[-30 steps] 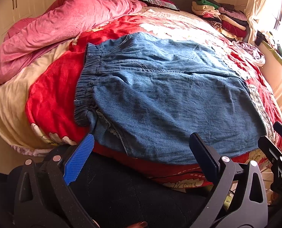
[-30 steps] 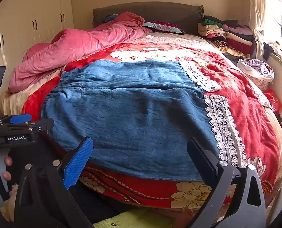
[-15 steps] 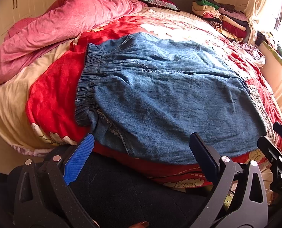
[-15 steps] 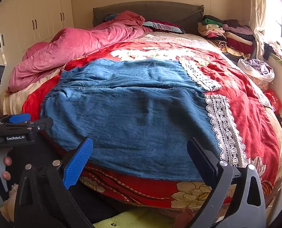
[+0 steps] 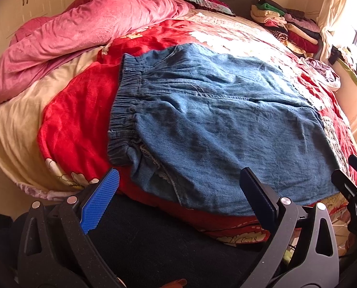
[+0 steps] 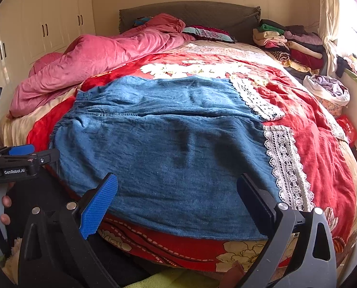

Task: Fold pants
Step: 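Lower both grippers onto the elastic waistband of the denim pants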

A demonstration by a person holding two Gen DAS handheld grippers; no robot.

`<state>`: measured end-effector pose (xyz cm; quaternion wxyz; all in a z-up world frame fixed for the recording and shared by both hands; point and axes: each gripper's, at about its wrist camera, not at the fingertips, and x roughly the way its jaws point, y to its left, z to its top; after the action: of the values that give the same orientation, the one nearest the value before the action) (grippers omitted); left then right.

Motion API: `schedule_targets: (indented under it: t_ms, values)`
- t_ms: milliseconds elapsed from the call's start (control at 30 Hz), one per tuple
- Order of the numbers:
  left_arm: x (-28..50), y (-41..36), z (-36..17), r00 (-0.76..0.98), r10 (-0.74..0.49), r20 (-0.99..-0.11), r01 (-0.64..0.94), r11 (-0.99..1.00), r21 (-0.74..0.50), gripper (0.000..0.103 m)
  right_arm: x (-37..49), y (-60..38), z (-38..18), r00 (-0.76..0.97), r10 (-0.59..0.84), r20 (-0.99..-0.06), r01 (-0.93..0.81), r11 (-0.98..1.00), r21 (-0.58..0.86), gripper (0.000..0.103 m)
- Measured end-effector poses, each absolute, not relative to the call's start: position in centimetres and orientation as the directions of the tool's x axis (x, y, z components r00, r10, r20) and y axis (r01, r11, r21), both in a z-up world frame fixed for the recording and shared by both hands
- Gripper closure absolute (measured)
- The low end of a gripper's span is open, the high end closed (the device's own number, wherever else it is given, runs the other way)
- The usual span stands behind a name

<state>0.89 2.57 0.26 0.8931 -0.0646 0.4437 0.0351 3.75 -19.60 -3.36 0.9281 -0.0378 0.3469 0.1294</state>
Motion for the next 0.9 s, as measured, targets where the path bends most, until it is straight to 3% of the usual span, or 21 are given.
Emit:
schedule_targets:
  t_ms: [467,900]
  values:
    - [5.2,7.2,1.1,0.615,0.028,-0.788,-0.153,0.985,-0.084,0.009,12.5,-15.4,-1.2,0.709,0.271,-0.651,-0.365,0.931,-0.010,0.004]
    - [14.1,12.7,1.2,0.588,0.040,-0.808,-0.206,0.973,-0.102,0.009,21.4,-10.1,-0.2,0.676,0.303,-0.672,-0.451,0.891,-0.052,0.004]
